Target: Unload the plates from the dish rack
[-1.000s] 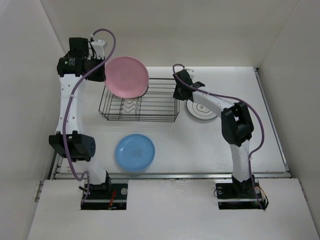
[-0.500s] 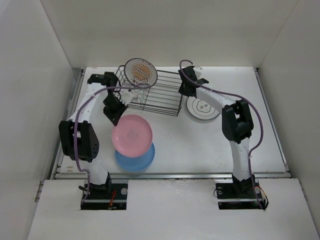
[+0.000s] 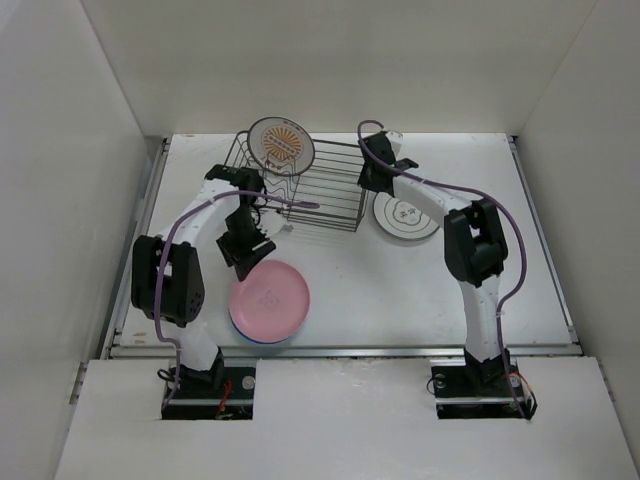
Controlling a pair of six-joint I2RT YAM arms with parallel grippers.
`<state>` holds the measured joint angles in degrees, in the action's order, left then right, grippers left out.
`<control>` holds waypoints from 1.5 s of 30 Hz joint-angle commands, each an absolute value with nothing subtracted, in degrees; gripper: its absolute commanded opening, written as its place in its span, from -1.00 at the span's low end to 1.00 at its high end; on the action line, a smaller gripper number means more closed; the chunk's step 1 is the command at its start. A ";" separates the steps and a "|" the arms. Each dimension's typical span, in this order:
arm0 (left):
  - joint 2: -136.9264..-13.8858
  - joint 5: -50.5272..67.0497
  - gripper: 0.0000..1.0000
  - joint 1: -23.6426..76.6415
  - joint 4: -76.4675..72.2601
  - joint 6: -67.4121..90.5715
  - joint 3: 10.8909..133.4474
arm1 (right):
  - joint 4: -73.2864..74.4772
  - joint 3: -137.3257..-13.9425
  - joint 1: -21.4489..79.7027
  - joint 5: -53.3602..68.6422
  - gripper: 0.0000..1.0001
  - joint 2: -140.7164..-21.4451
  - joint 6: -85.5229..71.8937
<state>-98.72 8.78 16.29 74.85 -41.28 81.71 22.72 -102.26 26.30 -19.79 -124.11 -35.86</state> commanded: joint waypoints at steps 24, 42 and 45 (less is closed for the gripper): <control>-112.84 -6.33 0.46 -2.29 60.64 -8.36 110.56 | 16.69 -98.43 29.97 -2.20 -1.00 -120.49 -8.96; -122.43 -9.68 -1.00 -1.23 56.69 -10.63 111.88 | 7.73 -107.31 33.49 10.28 0.69 -117.75 -7.21; -121.90 -7.48 -1.00 -1.23 57.30 -11.16 112.59 | 11.60 -117.58 35.24 14.23 0.69 -125.75 -5.63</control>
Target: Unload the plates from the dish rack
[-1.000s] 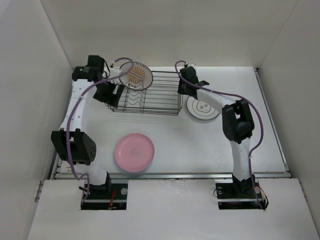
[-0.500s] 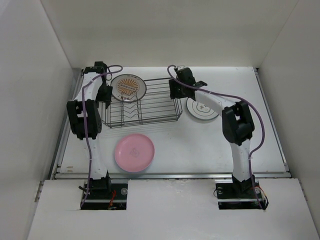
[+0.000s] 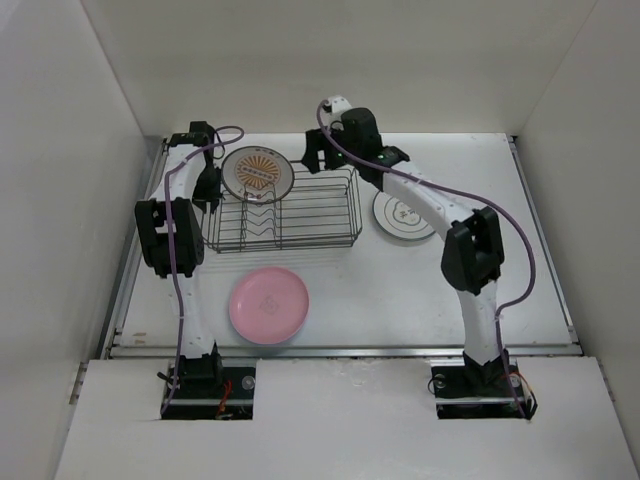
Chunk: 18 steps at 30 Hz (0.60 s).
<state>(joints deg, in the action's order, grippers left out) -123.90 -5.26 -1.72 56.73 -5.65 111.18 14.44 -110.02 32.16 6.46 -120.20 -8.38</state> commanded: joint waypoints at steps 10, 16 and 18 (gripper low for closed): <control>-122.60 -7.20 -1.00 -1.23 55.90 -10.63 112.59 | 2.73 -127.88 37.09 10.46 0.37 -137.28 -11.16; -124.54 -7.21 -1.00 -2.29 56.51 -6.95 113.29 | 0.97 -130.08 37.09 11.16 -0.69 -139.83 -12.66; -124.54 -5.37 -1.00 -2.90 56.51 -5.63 112.68 | 0.97 -130.08 37.09 11.16 -0.98 -139.83 -12.66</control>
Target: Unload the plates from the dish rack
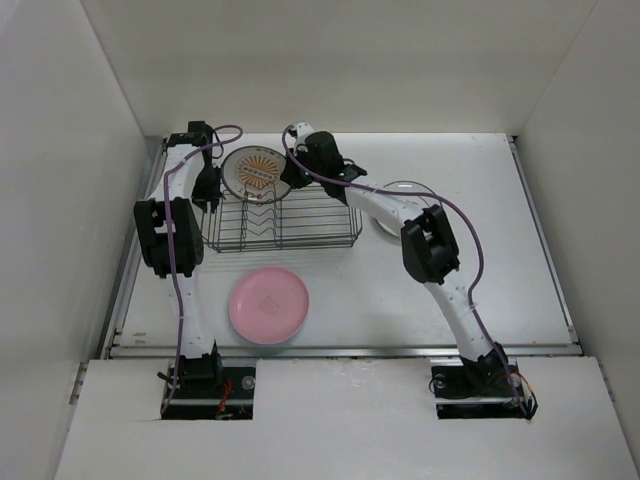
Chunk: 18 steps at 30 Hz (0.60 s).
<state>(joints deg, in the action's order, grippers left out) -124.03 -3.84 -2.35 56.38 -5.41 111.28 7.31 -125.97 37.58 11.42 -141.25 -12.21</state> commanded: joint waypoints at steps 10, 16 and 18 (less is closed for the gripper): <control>-124.54 -4.83 -1.00 -3.52 56.51 -5.63 112.76 | -2.19 -119.72 35.33 13.02 0.41 -128.68 -11.16; -125.06 -5.36 -1.00 -3.52 56.51 -5.63 113.29 | -0.45 -124.70 35.33 5.99 0.43 -132.95 -11.69; -125.07 -5.36 -1.00 -3.52 56.51 -5.63 113.29 | 1.40 -128.30 35.33 5.36 0.43 -136.21 -12.22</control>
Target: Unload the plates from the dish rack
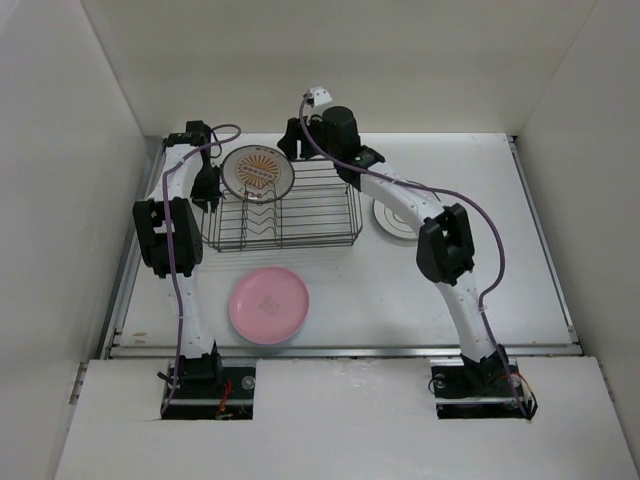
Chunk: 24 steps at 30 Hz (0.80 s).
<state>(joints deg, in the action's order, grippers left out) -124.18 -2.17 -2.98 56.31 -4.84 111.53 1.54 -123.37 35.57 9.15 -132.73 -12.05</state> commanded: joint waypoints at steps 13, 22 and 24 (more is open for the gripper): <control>-127.35 -4.66 -1.00 -3.52 58.27 -6.15 115.14 | -1.14 -134.56 35.33 16.70 0.01 -144.23 -16.79; -127.88 -4.66 -1.00 -3.52 58.80 -5.63 115.14 | 0.27 -129.65 34.72 10.80 0.40 -137.92 -17.31; -127.88 -4.66 -1.00 -3.52 58.80 -5.63 115.14 | -0.52 -127.98 34.10 13.17 0.51 -135.89 -16.79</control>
